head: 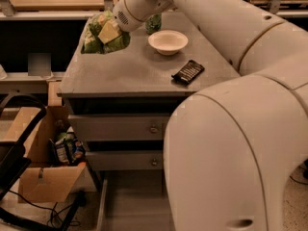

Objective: Pick green jalapeno chip bag from bottom drawer and place on counter

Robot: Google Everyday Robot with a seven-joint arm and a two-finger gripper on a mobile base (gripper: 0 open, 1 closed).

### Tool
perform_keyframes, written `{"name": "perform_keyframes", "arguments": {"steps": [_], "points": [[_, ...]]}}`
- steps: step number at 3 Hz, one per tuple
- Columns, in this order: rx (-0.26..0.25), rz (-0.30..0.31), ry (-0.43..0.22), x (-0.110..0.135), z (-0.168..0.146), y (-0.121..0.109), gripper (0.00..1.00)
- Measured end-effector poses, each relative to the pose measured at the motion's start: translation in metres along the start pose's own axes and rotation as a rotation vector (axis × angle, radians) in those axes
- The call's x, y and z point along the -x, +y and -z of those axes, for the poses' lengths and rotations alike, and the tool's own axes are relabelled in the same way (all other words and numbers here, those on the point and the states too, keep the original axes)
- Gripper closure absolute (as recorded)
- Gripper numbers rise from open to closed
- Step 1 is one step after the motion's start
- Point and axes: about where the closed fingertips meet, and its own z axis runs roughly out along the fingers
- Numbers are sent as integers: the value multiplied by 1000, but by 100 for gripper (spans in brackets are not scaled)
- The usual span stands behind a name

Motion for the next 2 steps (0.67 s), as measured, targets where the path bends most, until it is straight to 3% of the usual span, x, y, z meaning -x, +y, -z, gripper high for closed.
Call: {"name": "perform_keyframes", "arguments": {"steps": [1, 2], "points": [[2, 1, 5, -1, -3, 1, 84], [7, 1, 8, -1, -7, 3, 53]]}}
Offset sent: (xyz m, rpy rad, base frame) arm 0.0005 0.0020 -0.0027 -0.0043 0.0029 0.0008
